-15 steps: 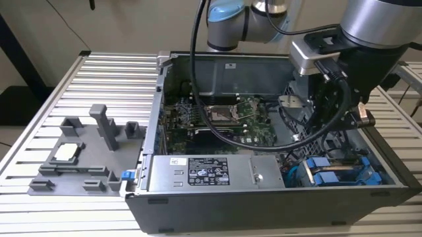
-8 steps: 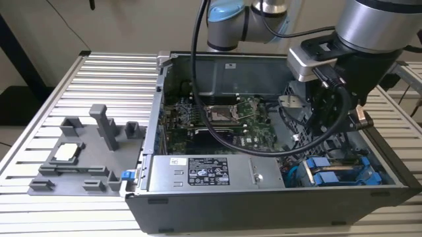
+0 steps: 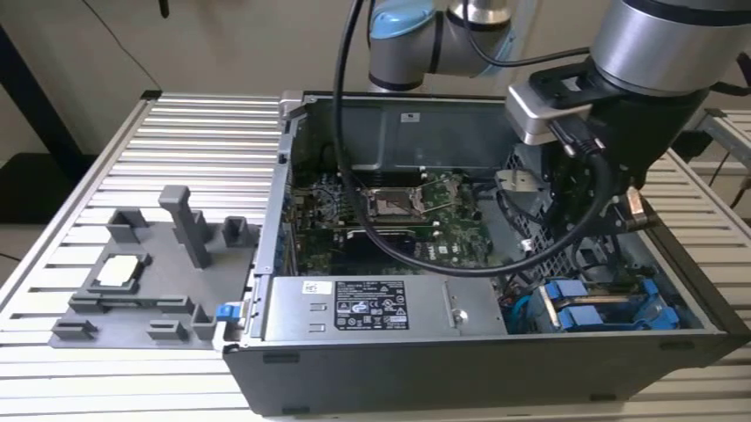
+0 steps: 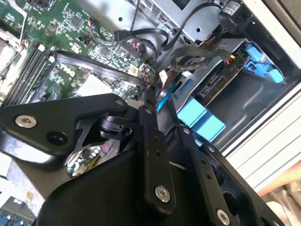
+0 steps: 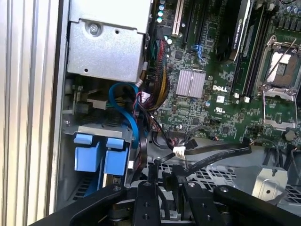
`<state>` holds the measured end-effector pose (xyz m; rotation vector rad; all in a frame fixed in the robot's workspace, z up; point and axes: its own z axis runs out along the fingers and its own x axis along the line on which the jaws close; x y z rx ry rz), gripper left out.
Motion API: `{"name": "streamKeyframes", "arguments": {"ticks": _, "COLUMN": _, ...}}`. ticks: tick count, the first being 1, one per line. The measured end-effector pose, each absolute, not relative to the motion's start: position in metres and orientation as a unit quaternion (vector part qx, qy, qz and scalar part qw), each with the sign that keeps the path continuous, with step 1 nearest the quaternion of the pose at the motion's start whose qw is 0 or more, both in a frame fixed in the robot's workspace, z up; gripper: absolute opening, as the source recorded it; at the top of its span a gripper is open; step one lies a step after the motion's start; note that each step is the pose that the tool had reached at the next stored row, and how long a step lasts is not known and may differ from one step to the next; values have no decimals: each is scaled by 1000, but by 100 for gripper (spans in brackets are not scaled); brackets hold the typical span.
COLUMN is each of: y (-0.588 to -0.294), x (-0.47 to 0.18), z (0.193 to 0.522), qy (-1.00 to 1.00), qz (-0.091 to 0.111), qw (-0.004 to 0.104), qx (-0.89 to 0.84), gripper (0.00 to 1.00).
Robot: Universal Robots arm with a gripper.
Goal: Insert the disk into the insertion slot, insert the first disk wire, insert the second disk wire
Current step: 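Insert the second disk wire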
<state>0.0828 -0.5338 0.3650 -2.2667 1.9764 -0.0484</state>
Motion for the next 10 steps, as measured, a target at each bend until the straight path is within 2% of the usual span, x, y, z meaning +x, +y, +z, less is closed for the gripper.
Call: {"name": "streamKeyframes", "arguments": {"ticks": 10, "y": -534, "x": 82, "z": 363, "qy": 675, "qz": -14, "qw": 74, "qx": -734, "gripper": 27}}
